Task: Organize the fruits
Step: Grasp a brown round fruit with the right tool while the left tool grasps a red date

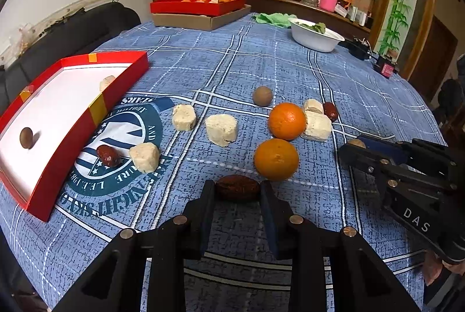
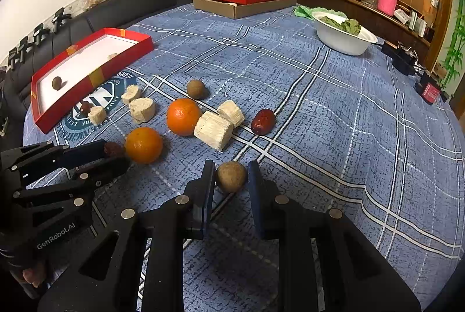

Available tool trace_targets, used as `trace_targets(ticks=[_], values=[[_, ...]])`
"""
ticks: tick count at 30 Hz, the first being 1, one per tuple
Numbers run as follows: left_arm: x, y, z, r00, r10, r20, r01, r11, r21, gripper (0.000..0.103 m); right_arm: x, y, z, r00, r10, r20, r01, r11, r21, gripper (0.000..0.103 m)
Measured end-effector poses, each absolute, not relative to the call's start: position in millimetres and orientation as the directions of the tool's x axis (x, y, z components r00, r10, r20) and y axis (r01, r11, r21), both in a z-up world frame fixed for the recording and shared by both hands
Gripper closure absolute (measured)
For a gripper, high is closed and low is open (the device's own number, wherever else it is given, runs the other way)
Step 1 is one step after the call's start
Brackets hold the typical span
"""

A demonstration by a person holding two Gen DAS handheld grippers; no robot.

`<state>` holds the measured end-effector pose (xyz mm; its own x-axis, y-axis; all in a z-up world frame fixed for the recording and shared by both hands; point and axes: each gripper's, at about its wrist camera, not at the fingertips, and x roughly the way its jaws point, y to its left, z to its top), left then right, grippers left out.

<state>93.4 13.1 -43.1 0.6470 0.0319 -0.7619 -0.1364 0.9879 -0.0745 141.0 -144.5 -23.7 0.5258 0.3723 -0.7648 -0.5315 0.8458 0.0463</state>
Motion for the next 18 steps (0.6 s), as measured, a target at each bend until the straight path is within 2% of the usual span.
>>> trace_targets(ticks=[18], values=[[88.8, 16.7, -42.2, 0.657, 0.046, -0.753, -0.157, 0.984, -0.078, 0.073, 139.5, -144.6, -23.1, 0.538, 0.366, -0.76, -0.526, 0.85, 0.037, 0.082]])
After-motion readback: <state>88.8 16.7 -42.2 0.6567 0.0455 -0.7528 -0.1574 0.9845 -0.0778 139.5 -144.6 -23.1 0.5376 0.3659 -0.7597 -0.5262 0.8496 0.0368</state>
